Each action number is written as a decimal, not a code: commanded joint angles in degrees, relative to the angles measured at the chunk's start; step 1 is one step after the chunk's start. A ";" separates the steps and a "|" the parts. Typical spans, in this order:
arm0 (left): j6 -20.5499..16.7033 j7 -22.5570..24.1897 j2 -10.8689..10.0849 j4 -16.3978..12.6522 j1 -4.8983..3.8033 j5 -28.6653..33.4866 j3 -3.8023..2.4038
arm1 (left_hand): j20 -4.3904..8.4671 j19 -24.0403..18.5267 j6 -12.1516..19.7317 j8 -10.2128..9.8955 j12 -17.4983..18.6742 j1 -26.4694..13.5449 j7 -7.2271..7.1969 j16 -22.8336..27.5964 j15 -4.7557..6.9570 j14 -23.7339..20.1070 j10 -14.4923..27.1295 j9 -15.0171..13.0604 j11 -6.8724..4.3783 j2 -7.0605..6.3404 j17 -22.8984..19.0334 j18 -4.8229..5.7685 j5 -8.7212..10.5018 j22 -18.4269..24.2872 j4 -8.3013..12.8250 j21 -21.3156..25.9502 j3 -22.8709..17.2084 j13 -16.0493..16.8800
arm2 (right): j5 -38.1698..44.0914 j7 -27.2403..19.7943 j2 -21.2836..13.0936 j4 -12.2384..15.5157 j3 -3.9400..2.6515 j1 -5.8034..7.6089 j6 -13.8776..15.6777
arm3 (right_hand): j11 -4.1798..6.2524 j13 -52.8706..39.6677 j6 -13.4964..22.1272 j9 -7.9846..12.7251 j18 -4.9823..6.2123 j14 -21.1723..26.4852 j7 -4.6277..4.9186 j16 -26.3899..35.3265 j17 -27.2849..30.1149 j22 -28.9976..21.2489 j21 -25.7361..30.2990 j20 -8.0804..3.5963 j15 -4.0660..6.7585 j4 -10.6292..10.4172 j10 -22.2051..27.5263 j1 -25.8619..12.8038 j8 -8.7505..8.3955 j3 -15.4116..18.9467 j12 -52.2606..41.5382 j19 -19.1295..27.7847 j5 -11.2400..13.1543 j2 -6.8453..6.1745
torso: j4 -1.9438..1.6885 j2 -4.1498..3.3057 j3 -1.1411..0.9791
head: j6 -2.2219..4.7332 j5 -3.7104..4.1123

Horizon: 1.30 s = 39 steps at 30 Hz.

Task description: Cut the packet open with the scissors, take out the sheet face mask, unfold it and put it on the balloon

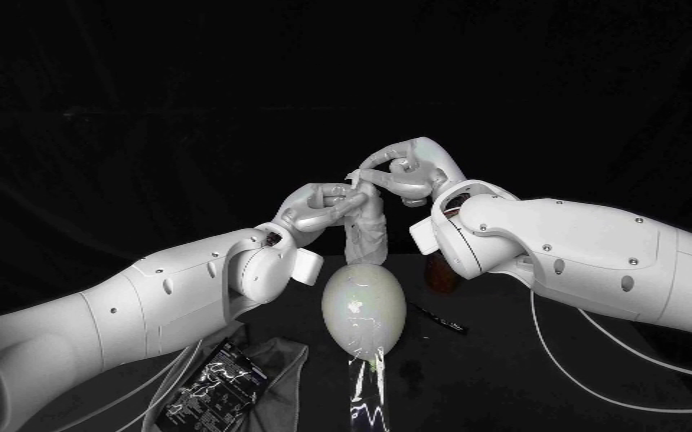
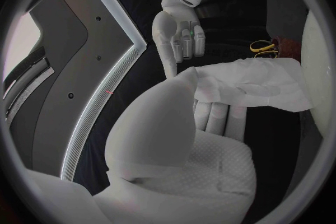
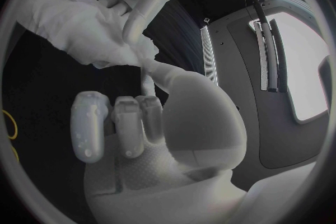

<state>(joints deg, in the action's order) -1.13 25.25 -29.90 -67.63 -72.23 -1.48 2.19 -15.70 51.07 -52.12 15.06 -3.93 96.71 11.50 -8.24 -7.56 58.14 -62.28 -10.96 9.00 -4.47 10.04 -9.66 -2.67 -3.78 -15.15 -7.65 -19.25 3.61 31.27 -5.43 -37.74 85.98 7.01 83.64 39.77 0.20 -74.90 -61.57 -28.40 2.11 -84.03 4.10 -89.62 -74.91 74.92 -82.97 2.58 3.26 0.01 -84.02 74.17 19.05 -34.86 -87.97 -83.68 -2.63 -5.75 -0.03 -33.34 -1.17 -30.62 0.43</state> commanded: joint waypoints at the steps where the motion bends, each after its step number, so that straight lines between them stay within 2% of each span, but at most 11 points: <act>1: -0.68 1.50 0.09 -0.28 -0.11 2.36 -0.08 | -0.21 -0.42 -0.24 0.12 0.31 0.50 0.04 0.35 -0.06 -0.32 -0.11 -0.06 0.10 -0.41 -0.09 -0.88 -0.13 0.04 0.45 0.48 -0.97 -0.07 | 0.56 0.50 -0.01 -0.04 -0.01 -0.01 -0.93 | 0.19 -13.95 -0.36 -1.24 -0.53 -5.97 -0.18 -0.38 -15.09 13.01 -0.08 0.07 0.46 0.36 -5.25 0.08 0.35 0.00 -0.24 -2.84 -0.16 0.58 | -0.01 -0.03 0.00 | -0.12 0.03; 8: -0.39 1.49 0.21 -0.40 -0.11 2.30 -0.08 | 0.20 0.20 -1.31 0.68 0.08 0.40 0.01 0.21 0.37 1.16 -1.70 -0.42 -0.22 -0.59 0.16 -0.96 -0.07 -0.26 2.68 0.37 -5.88 0.02 | 0.55 0.52 0.17 -0.34 0.00 -0.01 -0.61 | 0.19 -13.89 -0.33 -1.28 -0.52 -5.97 -0.18 -0.38 -15.09 12.99 -0.04 0.06 0.46 0.38 -5.21 0.03 0.40 -0.01 -0.14 -2.82 -0.16 0.60 | -0.03 0.03 -0.01 | -0.16 0.07; 13: -0.14 1.37 0.25 -0.48 -0.11 1.73 -0.08 | 2.39 4.22 -4.93 2.81 -1.61 -0.13 -0.92 -1.79 2.18 5.37 -7.14 -1.42 -1.80 0.08 1.38 -0.91 -0.01 -1.47 6.10 -2.44 -7.72 0.41 | 0.36 0.54 0.49 -0.83 0.00 -0.02 -0.35 | 0.18 -13.55 -0.30 -1.29 -0.49 -5.97 -0.17 -0.38 -15.09 12.95 0.10 0.06 0.46 0.37 -4.99 0.00 0.41 -0.02 0.39 -2.74 -0.16 0.63 | 0.00 0.02 -0.01 | -0.16 0.09; 17: -0.10 1.33 0.26 -0.55 -0.11 1.38 -0.08 | 3.19 5.24 -5.76 3.26 -1.66 -1.37 -1.43 -2.32 2.81 6.70 -8.82 -1.64 -2.37 0.13 1.96 -0.79 -0.05 -2.01 7.68 -3.61 -8.52 0.30 | 0.22 0.66 0.86 -1.37 0.00 -0.02 -0.05 | 0.18 -13.28 -0.24 -1.30 -0.47 -5.97 -0.15 -0.38 -15.09 12.92 0.19 0.06 0.46 0.34 -4.82 -0.04 0.41 -0.05 0.82 -2.70 -0.16 0.70 | 0.04 0.01 -0.01 | -0.20 0.12; 24: 0.10 1.39 0.20 -0.71 -0.11 1.19 -0.08 | 3.71 5.48 -5.86 3.25 -1.14 -2.73 -1.43 -2.32 3.01 7.09 -9.56 -1.66 -2.49 0.29 2.41 -0.70 -0.10 -2.47 9.34 -4.53 -9.39 0.13 | 0.15 1.63 1.87 -3.07 0.06 -0.01 -0.52 | 0.09 -12.69 0.24 -1.35 -0.31 -5.97 -0.04 -0.38 -15.09 12.71 0.88 0.07 0.40 0.25 -4.43 -0.28 0.41 -0.17 1.76 -2.33 -0.16 0.95 | 0.01 0.02 0.00 | -0.21 0.17; 27: 0.19 1.44 0.13 -0.83 -0.11 1.28 -0.08 | 3.78 5.49 -5.83 3.21 -0.98 -2.98 -1.37 -2.26 3.00 7.09 -9.65 -1.65 -2.46 0.36 2.50 -0.68 -0.10 -2.57 9.75 -4.73 -9.61 0.11 | 0.26 2.97 2.25 -3.99 0.10 -0.01 -2.10 | -0.06 -11.71 0.95 -1.39 -0.06 -5.97 0.13 -0.38 -15.09 12.35 2.04 0.13 0.27 0.01 -3.76 -0.67 0.34 -0.16 3.36 -1.71 -0.15 1.19 | -0.02 0.01 0.00 | -0.18 0.28; 31: 0.10 1.49 0.01 -0.97 -0.11 1.62 -0.08 | 3.85 5.44 -5.76 3.13 -0.76 -3.36 -1.26 -2.19 2.97 7.10 -9.73 -1.64 -2.39 0.47 2.62 -0.64 -0.10 -2.69 10.23 -4.96 -9.87 0.10 | 0.40 4.48 2.34 -4.98 0.22 0.00 -4.98 | -1.16 -8.00 4.56 -0.82 0.93 -5.74 1.38 0.05 -14.33 10.90 6.85 0.60 -0.55 -1.36 -0.87 -2.69 -1.35 1.33 9.53 0.93 0.05 0.85 | -0.03 0.01 0.03 | -0.13 0.31; 32: -0.01 1.52 -0.05 -1.03 -0.11 1.78 -0.08 | 3.88 5.43 -5.68 3.08 -0.69 -3.55 -1.20 -2.18 2.97 7.14 -9.81 -1.63 -2.37 0.55 2.69 -0.64 -0.10 -2.76 10.46 -5.08 -10.00 0.10 | 0.62 4.63 2.18 -5.22 0.28 0.00 -5.83 | -2.83 -2.90 8.63 0.40 1.90 -4.21 3.50 2.49 -10.32 9.16 12.69 1.58 -2.08 -3.68 4.01 -5.81 -4.03 3.72 18.28 4.34 -0.35 -0.62 | -0.02 0.02 0.03 | -0.10 0.31; 33: -0.07 1.54 -0.09 -1.06 -0.11 1.90 -0.08 | 3.88 5.43 -5.68 3.07 -0.67 -3.58 -1.20 -2.18 2.97 7.14 -9.82 -1.63 -2.37 0.56 2.69 -0.64 -0.10 -2.76 10.49 -5.10 -10.02 0.10 | 0.75 4.61 2.03 -5.31 0.31 0.00 -6.21 | -3.31 -0.97 9.55 0.67 2.40 -3.43 3.97 3.67 -8.44 8.39 15.27 1.70 -2.41 -4.08 5.89 -6.51 -4.62 4.43 21.59 5.83 -0.45 -1.37 | -0.04 0.01 0.02 | -0.06 0.33; 34: -0.17 1.56 -0.14 -1.11 -0.11 2.10 -0.08 | 3.89 5.42 -5.67 3.07 -0.66 -3.61 -1.19 -2.17 2.96 7.14 -9.83 -1.63 -2.37 0.58 2.70 -0.63 -0.10 -2.77 10.52 -5.12 -10.04 0.10 | 0.85 4.40 1.80 -5.38 0.33 0.00 -6.47 | -4.59 2.29 11.80 1.54 3.09 -1.47 5.07 6.03 -5.10 6.93 20.25 2.69 -3.58 -5.13 9.86 -6.81 -6.38 5.69 27.13 9.14 -0.11 -1.65 | -0.05 0.00 0.02 | -0.04 0.35; 39: -0.71 1.61 -0.48 -1.44 -0.11 2.92 -0.08 | 3.92 5.41 -5.64 3.04 -0.58 -3.77 -1.19 -2.14 2.95 7.15 -9.88 -1.64 -2.36 0.68 2.76 -0.63 -0.10 -2.83 10.73 -5.23 -10.19 0.10 | 1.72 1.18 0.08 -5.08 0.42 0.00 -5.06 | -5.52 8.00 13.89 2.45 4.37 2.02 6.09 9.83 0.21 4.66 27.82 3.82 -4.64 -6.75 16.34 -6.62 -8.25 7.74 35.86 14.10 -0.19 -2.01 | 0.00 0.03 0.00 | 0.08 0.32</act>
<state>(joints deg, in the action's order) -1.63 25.85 -30.39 -68.82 -72.24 0.29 2.19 -11.99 56.42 -57.73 18.10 -4.79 93.08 10.15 -10.42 -4.73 64.91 -71.50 -12.65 6.95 -4.02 12.76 -9.95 -2.57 -6.60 -4.58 -12.65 -29.47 3.73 31.48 -2.13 -37.28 80.75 7.44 83.62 35.83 -5.34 -67.42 -47.94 -26.02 5.30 -82.43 10.16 -80.11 -74.91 74.90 -55.73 6.26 -1.32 -6.73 -68.23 67.49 11.00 -27.49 -52.76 -69.97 -2.79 -7.48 -0.06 -33.33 -1.15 -30.61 0.77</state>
